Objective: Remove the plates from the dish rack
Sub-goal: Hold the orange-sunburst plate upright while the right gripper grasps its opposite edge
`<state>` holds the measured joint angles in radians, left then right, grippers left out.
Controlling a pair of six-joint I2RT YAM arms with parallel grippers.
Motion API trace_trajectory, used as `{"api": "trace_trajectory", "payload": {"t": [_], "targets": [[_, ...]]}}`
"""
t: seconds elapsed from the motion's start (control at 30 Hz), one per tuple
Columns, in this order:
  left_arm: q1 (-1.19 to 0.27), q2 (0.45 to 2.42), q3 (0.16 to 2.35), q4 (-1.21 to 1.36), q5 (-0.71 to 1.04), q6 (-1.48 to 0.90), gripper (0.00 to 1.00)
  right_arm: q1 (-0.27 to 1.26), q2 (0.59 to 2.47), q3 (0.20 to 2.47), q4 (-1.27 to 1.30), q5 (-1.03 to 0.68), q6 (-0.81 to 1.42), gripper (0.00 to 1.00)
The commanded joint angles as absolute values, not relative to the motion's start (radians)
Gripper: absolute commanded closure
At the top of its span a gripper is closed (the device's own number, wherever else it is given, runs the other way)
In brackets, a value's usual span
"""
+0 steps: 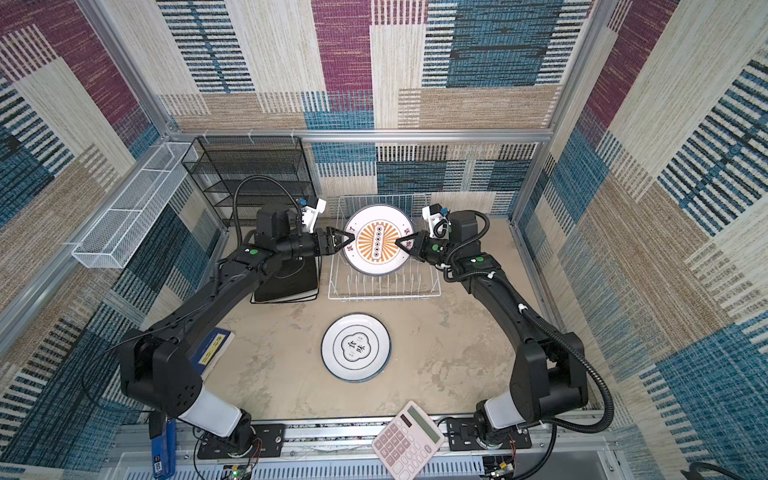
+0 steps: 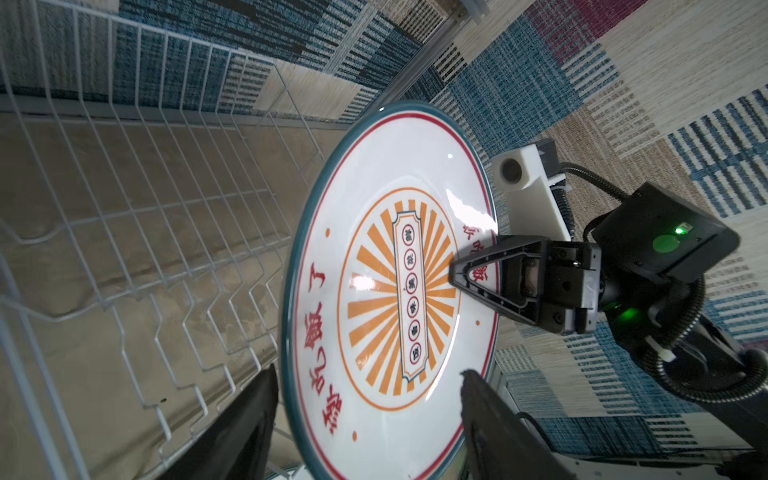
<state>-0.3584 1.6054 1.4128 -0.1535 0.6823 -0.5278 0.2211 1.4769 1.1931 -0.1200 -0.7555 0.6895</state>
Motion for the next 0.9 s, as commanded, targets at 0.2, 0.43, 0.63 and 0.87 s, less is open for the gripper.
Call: {"api": "trace_trajectory", "payload": {"t": [0.2, 0.43, 0.63, 0.87], "targets": [[-0.36, 1.679, 1.437, -0.14, 0.823, -0.645, 0.54, 0.221, 1.502, 1.195, -0.061, -0.84, 0.677, 1.0], [-0.36, 1.684, 1.434, -0.139, 0.845, -0.66, 0.82, 0.221, 1.525, 1.197, -0.056, -0.877, 0.667, 0.98], [-0.36, 1.687, 1.431, -0.132, 0.856, -0.676, 1.0, 0.22, 1.527, 1.195, -0.052, -0.878, 0.655, 0.92], [-0.355, 1.659, 1.433, -0.156, 0.832, -0.668, 1.0, 0.221, 1.472, 1.197, -0.08, -0.744, 0.577, 0.5]]}}
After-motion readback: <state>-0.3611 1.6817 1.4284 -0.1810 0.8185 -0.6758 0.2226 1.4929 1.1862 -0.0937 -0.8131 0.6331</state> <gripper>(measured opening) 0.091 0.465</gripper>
